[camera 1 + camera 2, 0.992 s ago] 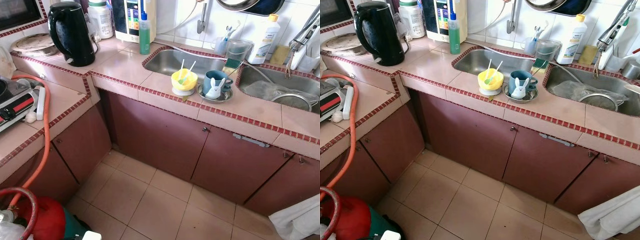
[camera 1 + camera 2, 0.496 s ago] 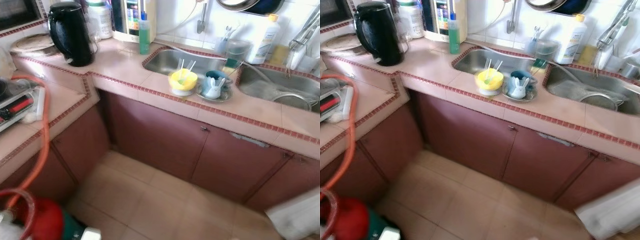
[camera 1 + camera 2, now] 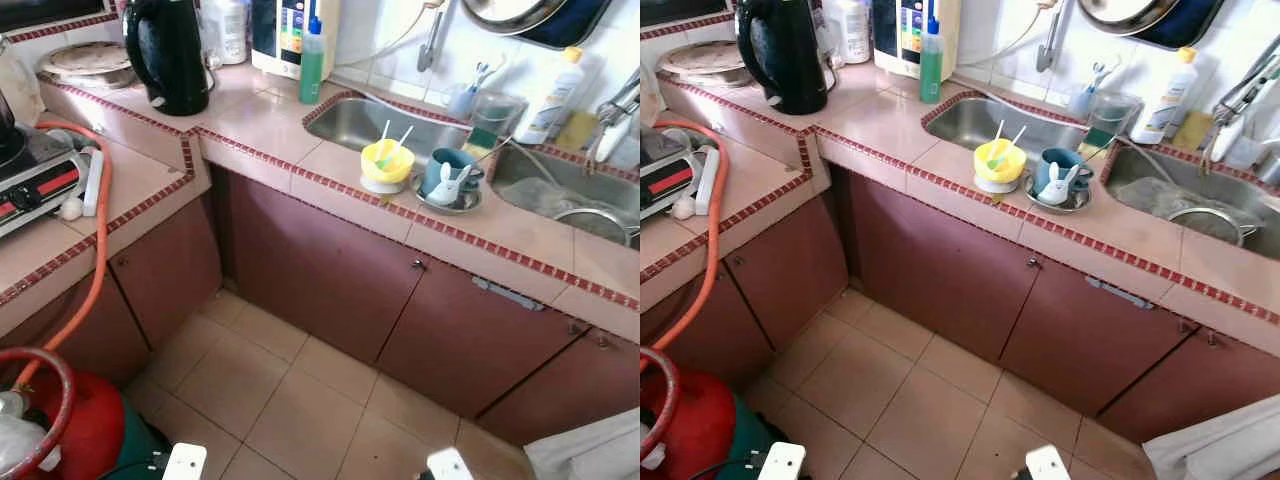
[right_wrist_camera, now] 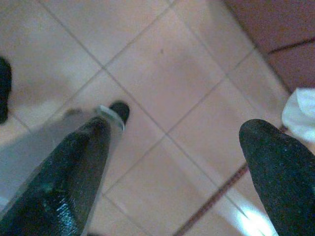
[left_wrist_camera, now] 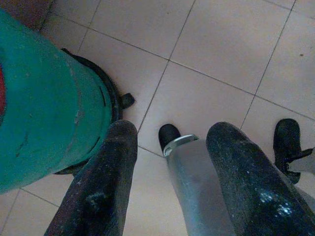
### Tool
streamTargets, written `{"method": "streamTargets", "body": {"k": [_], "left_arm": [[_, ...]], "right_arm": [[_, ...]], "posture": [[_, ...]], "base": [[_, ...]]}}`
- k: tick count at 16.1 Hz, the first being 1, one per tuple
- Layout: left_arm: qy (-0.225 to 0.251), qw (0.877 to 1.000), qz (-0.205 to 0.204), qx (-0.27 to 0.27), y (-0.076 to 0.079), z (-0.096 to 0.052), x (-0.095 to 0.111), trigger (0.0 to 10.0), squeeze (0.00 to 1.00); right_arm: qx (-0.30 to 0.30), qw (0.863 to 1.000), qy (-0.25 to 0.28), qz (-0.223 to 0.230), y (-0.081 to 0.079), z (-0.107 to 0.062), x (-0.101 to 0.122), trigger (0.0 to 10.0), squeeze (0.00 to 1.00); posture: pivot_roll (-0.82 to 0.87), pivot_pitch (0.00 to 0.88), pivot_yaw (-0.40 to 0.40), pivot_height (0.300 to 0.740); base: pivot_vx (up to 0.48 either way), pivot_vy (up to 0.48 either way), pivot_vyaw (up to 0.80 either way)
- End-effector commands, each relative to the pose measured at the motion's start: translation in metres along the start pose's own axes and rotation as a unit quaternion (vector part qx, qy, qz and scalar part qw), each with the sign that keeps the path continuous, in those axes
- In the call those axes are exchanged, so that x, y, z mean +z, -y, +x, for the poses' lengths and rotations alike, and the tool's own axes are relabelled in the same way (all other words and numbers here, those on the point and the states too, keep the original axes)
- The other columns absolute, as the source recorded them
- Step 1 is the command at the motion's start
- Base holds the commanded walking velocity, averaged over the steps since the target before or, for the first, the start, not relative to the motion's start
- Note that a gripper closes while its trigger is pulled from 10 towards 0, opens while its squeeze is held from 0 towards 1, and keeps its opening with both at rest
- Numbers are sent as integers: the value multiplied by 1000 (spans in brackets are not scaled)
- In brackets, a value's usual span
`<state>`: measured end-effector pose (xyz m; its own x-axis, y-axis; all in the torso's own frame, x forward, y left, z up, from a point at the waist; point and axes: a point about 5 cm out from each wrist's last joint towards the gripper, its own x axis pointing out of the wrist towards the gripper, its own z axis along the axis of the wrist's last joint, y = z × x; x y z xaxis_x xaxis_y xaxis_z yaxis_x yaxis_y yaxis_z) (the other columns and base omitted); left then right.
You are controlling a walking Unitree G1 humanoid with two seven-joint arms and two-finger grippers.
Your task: Kitchen organization
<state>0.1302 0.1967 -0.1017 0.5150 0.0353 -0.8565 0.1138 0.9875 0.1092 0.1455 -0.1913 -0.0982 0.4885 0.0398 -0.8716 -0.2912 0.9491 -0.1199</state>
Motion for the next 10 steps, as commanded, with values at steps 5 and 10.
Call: {"method": "streamTargets", "body": {"k": [5, 10], "left_arm": [[-23, 999, -19, -23, 5, -3, -14, 10000, 1000], [25, 999, -9, -27, 4, 1, 7, 10000, 1000]], "right_arm": [[7, 1000, 8, 10, 3, 0, 3, 10000, 1000], [-8, 998, 57, 25, 13, 2, 28, 10000, 1000]], "posture": [[100, 0, -105, 740], [87, 0, -113, 740]], "base": [[0, 0, 0], [0, 0, 0]]}}
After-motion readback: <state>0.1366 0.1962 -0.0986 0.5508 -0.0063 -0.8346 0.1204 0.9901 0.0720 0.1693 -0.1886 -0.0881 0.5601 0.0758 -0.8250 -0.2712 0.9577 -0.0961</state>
